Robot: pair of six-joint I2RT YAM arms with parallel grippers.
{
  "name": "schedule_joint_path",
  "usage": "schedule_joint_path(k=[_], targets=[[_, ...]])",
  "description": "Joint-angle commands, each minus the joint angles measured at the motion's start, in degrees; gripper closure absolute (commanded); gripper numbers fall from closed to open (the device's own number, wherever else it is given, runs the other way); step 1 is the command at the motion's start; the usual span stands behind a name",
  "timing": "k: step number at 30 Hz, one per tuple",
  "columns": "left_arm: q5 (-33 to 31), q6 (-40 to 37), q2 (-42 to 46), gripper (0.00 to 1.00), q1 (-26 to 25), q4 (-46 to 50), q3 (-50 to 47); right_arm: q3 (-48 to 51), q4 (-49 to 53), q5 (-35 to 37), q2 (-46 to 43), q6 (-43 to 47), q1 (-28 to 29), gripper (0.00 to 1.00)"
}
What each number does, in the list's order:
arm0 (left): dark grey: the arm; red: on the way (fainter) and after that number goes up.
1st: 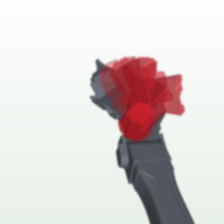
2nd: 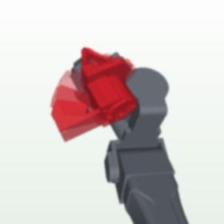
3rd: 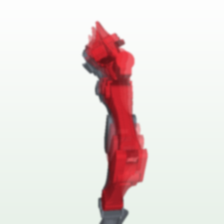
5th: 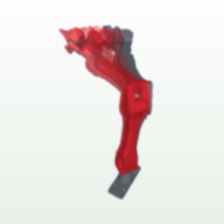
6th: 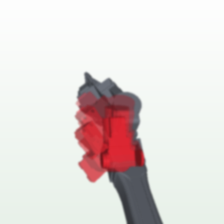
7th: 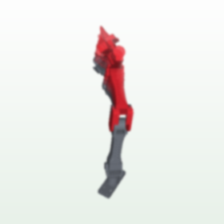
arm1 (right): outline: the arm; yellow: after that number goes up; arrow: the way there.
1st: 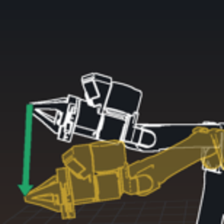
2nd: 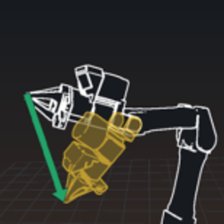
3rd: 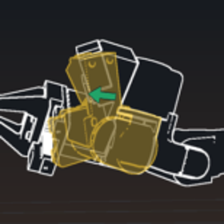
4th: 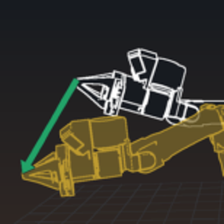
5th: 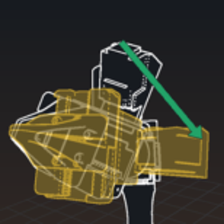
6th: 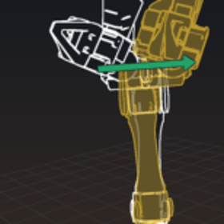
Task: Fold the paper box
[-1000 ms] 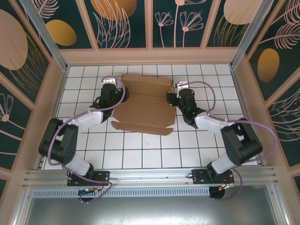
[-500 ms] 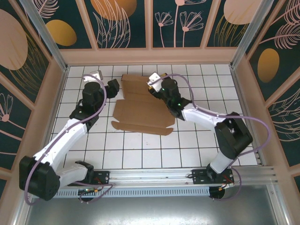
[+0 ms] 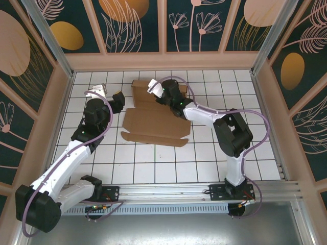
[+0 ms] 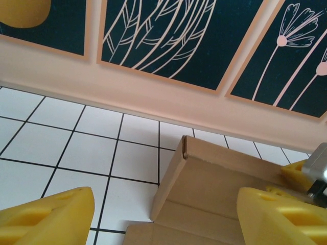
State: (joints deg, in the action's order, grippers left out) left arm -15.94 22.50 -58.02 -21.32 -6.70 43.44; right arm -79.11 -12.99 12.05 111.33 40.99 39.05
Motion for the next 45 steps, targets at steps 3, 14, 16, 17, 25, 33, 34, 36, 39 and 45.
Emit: schedule_joint_path(k=[3,14,16,17,25,33,34,36,39,45], targets=[[-2.9,-1.7,1.4,0.26,0.1,-2.8,-0.5,-6.0,5.8,-5.1,3.6,-7.1,-5.0,0.73],[-3.5,-0.3,2.7,0.25,0.1,-3.2,-0.7,-12.7,17.4,-23.5,8.1,-30.7,-17.1,0.77],[-3.5,-0.1,3.1,0.25,0.1,-3.2,-0.6,-11.9,17.9,-23.6,8.2,-34.7,-18.2,0.77],[-3.4,0.1,3.3,0.24,0.1,-3.2,-0.6,-11.3,18.7,-23.5,8.0,-36.0,-18.4,0.78],[-2.4,1.4,4.9,0.23,0.1,-3.0,-0.4,5.5,17.3,-19.4,-1.9,-62.7,-16.6,0.69],[-2.2,2.3,6.5,0.22,0.1,-2.6,-0.4,16.4,18.0,-21.4,-16.8,-71.5,-5.3,0.4],[-2.3,2.5,6.6,0.23,0.1,-2.4,-0.4,16.6,18.6,-19.7,-19.0,-68.1,-5.4,0.38],[-2.0,3.1,6.6,0.22,0.1,-2.4,-0.3,16.5,18.1,-16.1,-21.4,-59.7,-7.2,0.27],[-0.9,3.9,6.1,0.22,0.1,-2.1,0.1,10.0,19.8,-13.0,-18.0,-49.5,-11.7,0.3],[-0.6,4.0,5.6,0.23,0.1,-1.7,-0.1,-2.5,14.7,-15.0,-3.4,-24.6,-12.3,0.3]])
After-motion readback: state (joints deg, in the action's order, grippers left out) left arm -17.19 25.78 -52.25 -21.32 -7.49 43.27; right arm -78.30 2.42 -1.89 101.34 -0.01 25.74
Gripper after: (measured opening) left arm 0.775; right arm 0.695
